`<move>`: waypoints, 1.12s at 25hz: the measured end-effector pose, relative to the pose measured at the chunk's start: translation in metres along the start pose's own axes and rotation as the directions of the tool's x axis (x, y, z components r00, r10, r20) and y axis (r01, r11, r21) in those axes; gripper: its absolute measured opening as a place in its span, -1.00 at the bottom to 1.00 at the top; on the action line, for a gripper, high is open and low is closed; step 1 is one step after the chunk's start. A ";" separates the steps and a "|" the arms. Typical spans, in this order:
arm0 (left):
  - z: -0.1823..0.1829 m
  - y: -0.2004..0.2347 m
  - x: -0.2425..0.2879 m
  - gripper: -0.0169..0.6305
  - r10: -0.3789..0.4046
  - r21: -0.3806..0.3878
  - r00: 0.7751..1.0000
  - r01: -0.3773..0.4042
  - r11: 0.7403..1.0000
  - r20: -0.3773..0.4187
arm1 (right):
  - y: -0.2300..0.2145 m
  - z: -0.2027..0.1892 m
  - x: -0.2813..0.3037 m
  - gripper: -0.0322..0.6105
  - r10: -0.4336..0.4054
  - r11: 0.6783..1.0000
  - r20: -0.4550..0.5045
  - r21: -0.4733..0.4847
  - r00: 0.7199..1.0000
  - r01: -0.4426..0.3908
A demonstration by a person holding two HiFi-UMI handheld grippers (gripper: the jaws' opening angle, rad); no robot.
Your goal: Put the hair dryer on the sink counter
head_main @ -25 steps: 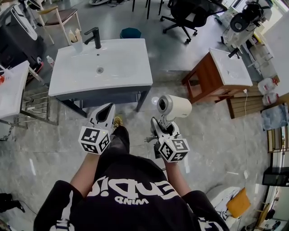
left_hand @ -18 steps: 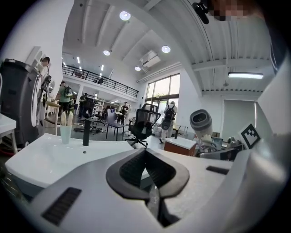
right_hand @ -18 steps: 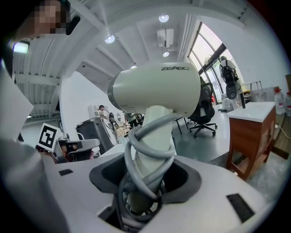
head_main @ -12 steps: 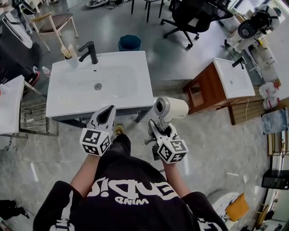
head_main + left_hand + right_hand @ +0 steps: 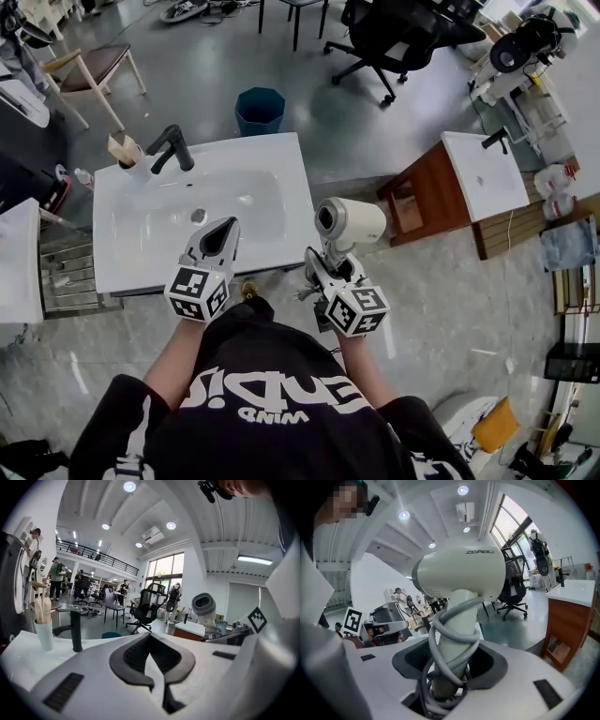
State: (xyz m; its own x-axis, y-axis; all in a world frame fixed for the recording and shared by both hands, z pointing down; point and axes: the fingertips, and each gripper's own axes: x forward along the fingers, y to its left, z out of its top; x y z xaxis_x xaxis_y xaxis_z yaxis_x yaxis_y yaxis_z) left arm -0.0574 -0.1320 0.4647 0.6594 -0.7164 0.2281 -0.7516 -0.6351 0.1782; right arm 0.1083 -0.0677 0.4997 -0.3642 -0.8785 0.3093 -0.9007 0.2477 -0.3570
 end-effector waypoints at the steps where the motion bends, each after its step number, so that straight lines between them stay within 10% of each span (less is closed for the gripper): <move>1: 0.003 0.005 0.007 -0.92 -0.006 0.004 1.000 0.006 1.000 -0.001 | -0.002 0.004 0.008 -0.17 -0.002 1.000 0.000 0.007 1.000 0.002; 28: 0.011 0.034 0.082 -0.92 0.002 -0.020 0.999 -0.003 1.000 -0.039 | -0.055 0.015 0.122 -0.17 0.003 1.000 -0.274 -0.023 0.962 -0.009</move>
State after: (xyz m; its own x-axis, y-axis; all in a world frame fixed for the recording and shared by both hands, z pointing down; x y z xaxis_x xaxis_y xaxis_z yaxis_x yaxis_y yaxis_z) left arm -0.0289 -0.2158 0.4786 0.6566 -0.7059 0.2657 -0.7537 -0.6271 0.1966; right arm 0.1171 -0.1949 0.5444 -0.4176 -0.7325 0.5377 -0.9024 0.2654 -0.3394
